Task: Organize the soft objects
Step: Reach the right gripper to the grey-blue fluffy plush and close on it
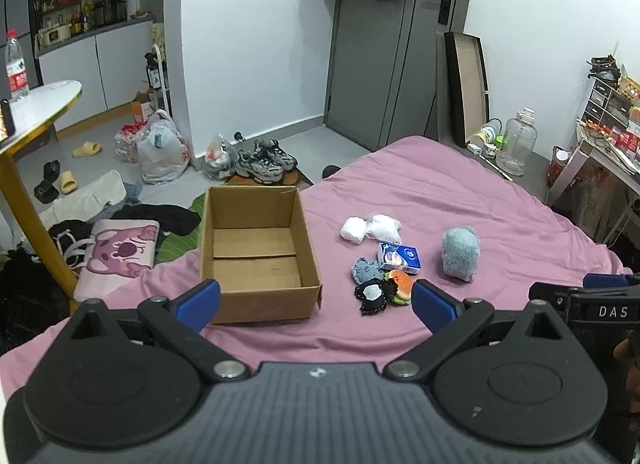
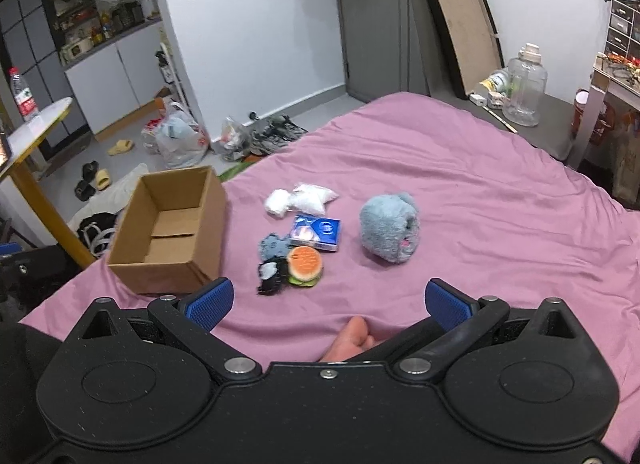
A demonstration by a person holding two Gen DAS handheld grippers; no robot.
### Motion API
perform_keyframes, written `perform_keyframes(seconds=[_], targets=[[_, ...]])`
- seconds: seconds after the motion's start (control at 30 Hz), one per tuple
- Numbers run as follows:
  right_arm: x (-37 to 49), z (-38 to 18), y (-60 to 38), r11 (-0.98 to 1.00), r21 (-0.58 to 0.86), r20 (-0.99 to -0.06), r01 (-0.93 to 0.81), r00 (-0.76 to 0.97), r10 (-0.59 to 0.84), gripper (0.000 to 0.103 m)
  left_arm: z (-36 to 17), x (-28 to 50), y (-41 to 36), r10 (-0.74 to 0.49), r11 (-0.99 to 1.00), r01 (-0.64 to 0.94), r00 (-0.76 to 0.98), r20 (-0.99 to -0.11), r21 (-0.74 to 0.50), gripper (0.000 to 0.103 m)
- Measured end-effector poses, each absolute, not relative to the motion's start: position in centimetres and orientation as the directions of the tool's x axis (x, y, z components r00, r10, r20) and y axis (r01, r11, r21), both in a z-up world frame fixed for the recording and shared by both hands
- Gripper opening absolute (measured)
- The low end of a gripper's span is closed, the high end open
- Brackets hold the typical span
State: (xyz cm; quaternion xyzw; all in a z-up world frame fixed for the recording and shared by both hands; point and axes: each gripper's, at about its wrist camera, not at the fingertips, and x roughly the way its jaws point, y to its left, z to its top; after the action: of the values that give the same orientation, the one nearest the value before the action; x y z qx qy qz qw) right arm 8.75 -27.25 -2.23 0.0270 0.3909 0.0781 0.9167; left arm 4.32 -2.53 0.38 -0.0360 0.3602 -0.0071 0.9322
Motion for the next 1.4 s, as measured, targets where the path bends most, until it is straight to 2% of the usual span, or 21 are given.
perform_keyframes(seconds=[0.2,0.6,0.63,0.7,1.0,1.17,1.4], targets=[[11.2,-2.8,-28.8,0.986,0.135,-0.735,-0.098,0.658,0.166,0.103,-0.8,7.2,-2.9,-0.063,0.993,-0.025,0.718,-0.693,-0.116,0.100],[16.6,-4.6,-33.1,0.973,0.229,-0.750,0.027,0.642,0.159,0.102,-3.2,12.8,-6.6,-0.097,0.993,0.014,0.684,-0.723,-0.120,0.098],[17.0,-4.9,-33.4,0.970,0.238,-0.755,0.042,0.636,0.158,0.101,-3.4,13.2,-7.1,-0.102,0.992,0.019,0.682,-0.724,-0.122,0.097],[17.7,-5.6,-33.7,0.964,0.259,-0.760,0.053,0.628,0.169,0.093,-3.8,14.2,-8.0,-0.116,0.991,0.026,0.675,-0.729,-0.134,0.093],[20.9,-8.4,-36.1,0.937,0.309,-0.770,0.163,0.621,0.146,0.091,-6.2,17.8,-12.3,-0.168,0.983,0.053,0.646,-0.745,-0.176,0.077],[22.3,-10.1,-38.1,0.885,0.399,-0.777,0.240,0.601,0.187,0.081,-7.5,19.4,-14.6,-0.198,0.978,0.072,0.622,-0.757,-0.197,0.070],[23.5,-12.2,-39.7,0.823,0.485,-0.770,0.297,0.591,0.240,0.081,-9.4,21.5,-17.6,-0.222,0.974,0.101,0.597,-0.771,-0.202,0.061]])
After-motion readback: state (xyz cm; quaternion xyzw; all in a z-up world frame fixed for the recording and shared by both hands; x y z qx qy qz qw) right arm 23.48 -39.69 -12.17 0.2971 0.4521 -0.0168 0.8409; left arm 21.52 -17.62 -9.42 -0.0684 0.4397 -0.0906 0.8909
